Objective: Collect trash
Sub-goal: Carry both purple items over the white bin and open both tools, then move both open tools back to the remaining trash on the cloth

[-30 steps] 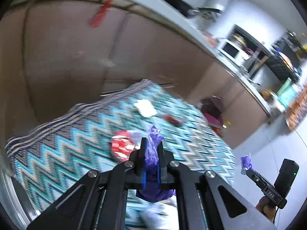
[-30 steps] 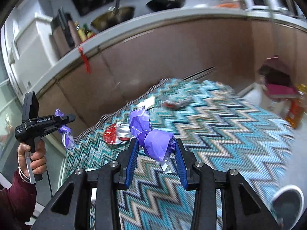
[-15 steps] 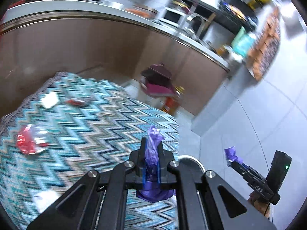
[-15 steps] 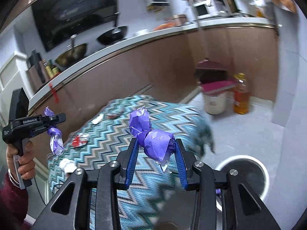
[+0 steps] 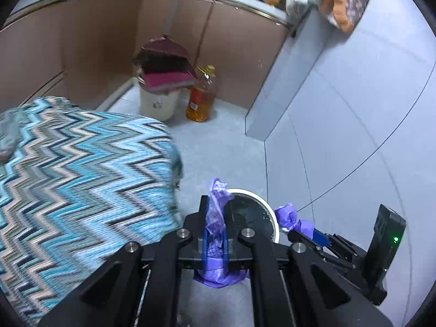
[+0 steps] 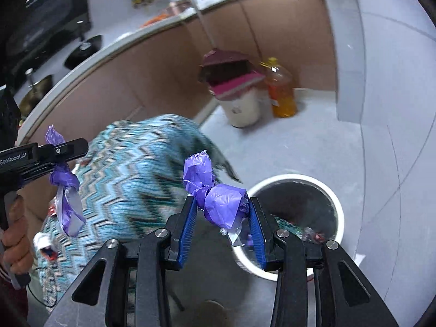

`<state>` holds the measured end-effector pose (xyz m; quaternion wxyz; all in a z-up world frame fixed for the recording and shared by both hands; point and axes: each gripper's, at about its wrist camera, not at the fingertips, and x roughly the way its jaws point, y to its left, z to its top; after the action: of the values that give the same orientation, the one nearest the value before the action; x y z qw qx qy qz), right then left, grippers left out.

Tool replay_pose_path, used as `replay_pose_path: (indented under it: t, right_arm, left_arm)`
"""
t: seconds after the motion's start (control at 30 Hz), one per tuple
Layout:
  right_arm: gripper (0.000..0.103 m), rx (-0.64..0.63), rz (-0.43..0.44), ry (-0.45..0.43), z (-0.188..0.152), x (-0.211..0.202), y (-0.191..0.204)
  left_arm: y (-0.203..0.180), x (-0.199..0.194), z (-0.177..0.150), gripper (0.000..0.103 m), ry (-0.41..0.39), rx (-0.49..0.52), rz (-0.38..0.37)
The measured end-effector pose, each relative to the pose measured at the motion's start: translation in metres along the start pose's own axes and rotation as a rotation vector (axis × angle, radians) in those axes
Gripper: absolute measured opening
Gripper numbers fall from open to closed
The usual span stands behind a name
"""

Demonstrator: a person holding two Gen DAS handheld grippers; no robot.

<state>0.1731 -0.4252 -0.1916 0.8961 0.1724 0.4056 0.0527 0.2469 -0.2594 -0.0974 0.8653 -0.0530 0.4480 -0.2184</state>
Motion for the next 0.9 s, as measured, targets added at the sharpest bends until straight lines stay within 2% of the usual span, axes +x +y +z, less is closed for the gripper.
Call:
replay_pose_path:
  t: [0.2, 0.33, 0.4, 0.5, 0.7, 0.9]
  right_arm:
    - [0.040, 0.031, -0.065, 0.033, 0.003, 0.026, -0.033]
    - [0.042, 0.023, -0.115, 0.057, 0.004, 0.047, -0.039]
    - [0.049, 0.017, -0.131, 0.064, 0.004, 0.050, -0.043]
    - [0.056, 0.010, -0.156, 0.063, 0.003, 0.053, -0.043]
    - [0.056, 0.015, -0.173, 0.041, 0.004, 0.042, -0.041]
    - [0.056, 0.004, -0.192, 0.021, 0.009, 0.028, -0.035]
  left_arm:
    - [-0.032, 0.074, 0.001, 0.010, 0.073, 0.033, 0.008]
    - [-0.044, 0.107, -0.002, 0.010, 0.116, 0.044, 0.000]
    - [-0.046, 0.118, -0.004, 0.010, 0.141, 0.034, -0.021]
    - [-0.046, 0.122, -0.005, 0.010, 0.146, 0.030, -0.042]
    - [-0.045, 0.114, -0.006, 0.010, 0.136, 0.037, -0.061]
    - [-0.046, 0.100, -0.002, 0.010, 0.106, 0.051, -0.038]
